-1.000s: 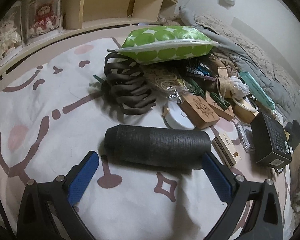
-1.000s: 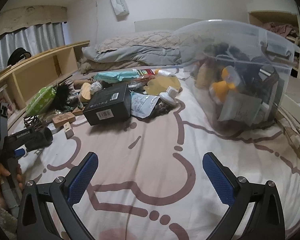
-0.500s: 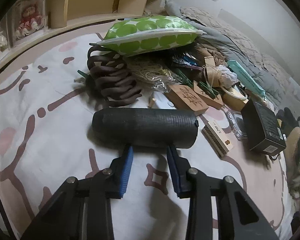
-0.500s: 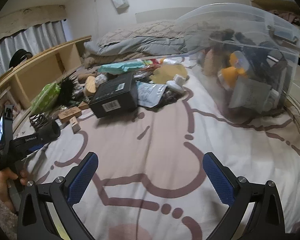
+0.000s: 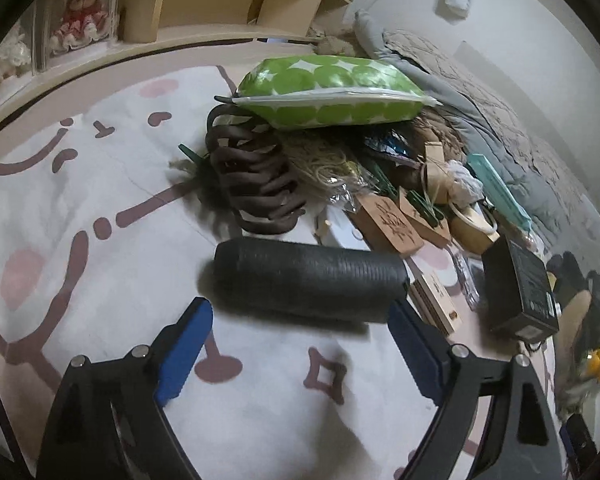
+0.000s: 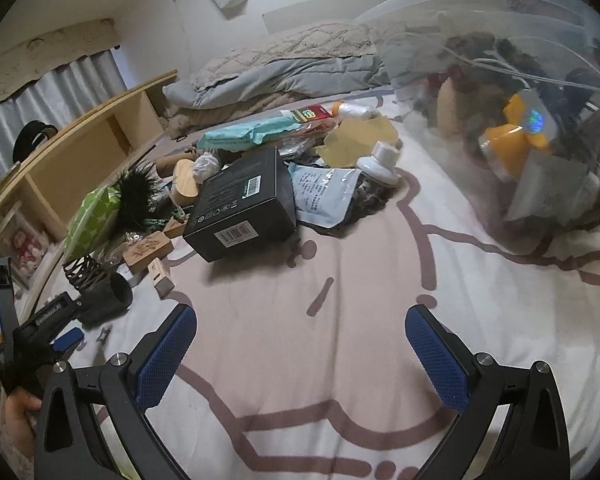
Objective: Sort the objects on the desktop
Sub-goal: 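Move left tool to black foam roller while right tool approaches cream box, then close right tool on small cream box while left tool nears foam roller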
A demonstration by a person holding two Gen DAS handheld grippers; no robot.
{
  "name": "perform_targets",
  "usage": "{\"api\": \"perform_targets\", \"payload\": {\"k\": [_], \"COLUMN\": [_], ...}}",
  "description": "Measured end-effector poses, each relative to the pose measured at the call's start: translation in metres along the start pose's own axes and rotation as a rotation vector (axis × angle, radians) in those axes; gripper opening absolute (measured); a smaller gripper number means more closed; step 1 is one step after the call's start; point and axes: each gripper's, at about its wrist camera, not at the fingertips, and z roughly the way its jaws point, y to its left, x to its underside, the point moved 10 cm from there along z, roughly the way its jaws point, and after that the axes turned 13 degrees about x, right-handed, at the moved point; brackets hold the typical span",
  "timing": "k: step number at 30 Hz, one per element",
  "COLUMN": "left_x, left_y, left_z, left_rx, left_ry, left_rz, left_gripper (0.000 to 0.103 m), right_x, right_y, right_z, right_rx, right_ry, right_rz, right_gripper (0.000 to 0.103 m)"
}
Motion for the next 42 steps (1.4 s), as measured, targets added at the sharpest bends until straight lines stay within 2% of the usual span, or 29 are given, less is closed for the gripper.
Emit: {"api": "perform_targets", "payload": {"k": [1,3,6,12,16,23,29,31,32,33,35,40,42], "left_x": [-0.001,-0.003,-0.007,-0.009,-0.007,-0.011,-0.009,-0.008,-0.008,-0.008,-0.008,-0.006,-0.006], "left_y": [-0.001,-0.004,-0.01,-0.007,-0.006,-0.009,-0.009,-0.009,-0.009,-0.009,-0.009,-0.01,-0.008], "left_z": [0.001,0.005,0.009,0.016,0.021,0.024,0.025,0.025,0.025,0.025,0.025,0.027,0.028], "left_rx": [0.007,0.01,-0.007,-0.044,-0.026,-0.029,-0.02,-0.019,-0.019,-0.019,-0.021,-0.027,-0.008], "left_ry": [0.001,-0.001,-0.008,-0.007,0.005,-0.011,-0.01,-0.011,-0.012,-0.013,-0.013,-0.002,0.001], "left_rz": [0.0,0.014,0.05,0.075,0.065,0.073,0.081,0.082,0.083,0.085,0.09,0.097,0.072], "left_gripper": [0.09,0.098,0.102,0.103,0.103,0.103,0.103,0.103,0.103,0.103,0.103,0.103,0.103], "right_x": [-0.001,-0.006,-0.02,-0.06,-0.071,-0.053,-0.026,-0.02,-0.016,-0.013,-0.008,-0.001,-0.003], "right_y": [0.002,0.006,0.014,0.039,0.053,0.099,0.139,0.149,0.154,0.157,0.159,0.171,0.173], "right_z": [0.002,0.004,0.005,0.009,0.014,0.02,0.034,0.039,0.042,0.047,0.054,0.068,0.073], "right_rx": [0.0,0.001,-0.011,-0.025,-0.035,-0.129,-0.229,-0.257,-0.268,-0.276,-0.276,-0.236,-0.257], "right_ry": [0.001,-0.003,-0.019,-0.074,-0.069,-0.003,0.112,0.146,0.165,0.193,0.219,0.194,0.192], "right_rz": [-0.007,-0.023,-0.045,-0.085,-0.084,-0.111,-0.106,-0.097,-0.092,-0.088,-0.082,-0.187,-0.185], "right_gripper": [0.103,0.103,0.103,0.103,0.103,0.103,0.103,0.094,0.08,0.072,0.065,0.063,0.063]}}
